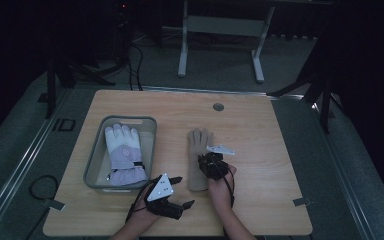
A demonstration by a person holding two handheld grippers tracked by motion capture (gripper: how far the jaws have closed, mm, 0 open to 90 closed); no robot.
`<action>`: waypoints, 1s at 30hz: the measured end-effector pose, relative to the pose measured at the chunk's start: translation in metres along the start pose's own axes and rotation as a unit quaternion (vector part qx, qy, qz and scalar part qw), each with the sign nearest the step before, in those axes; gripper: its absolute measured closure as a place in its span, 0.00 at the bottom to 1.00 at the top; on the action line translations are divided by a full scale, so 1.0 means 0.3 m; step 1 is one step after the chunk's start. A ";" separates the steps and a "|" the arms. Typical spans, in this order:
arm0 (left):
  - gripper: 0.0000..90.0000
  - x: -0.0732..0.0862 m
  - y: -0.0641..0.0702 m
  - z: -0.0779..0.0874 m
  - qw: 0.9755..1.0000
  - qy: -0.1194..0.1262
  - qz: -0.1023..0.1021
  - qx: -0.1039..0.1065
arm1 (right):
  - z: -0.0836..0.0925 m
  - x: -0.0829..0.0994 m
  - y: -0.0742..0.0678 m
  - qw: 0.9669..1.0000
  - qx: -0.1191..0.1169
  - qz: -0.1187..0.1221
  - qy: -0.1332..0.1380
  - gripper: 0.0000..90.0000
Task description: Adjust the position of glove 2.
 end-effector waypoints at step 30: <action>0.16 -0.010 0.007 -0.027 1.000 -0.004 0.008 0.009 | 0.114 -0.069 0.207 0.972 -0.163 0.169 0.000 0.18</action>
Point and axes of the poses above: each handheld gripper's, and its own axes: z roughly backward along the jaws, x roughly out of its underside, y roughly to its right, the point moved 2 cm from there along -z, roughly forward along the jaws, and after that the axes turned 7 degrees about -z, right-handed, at the moved point
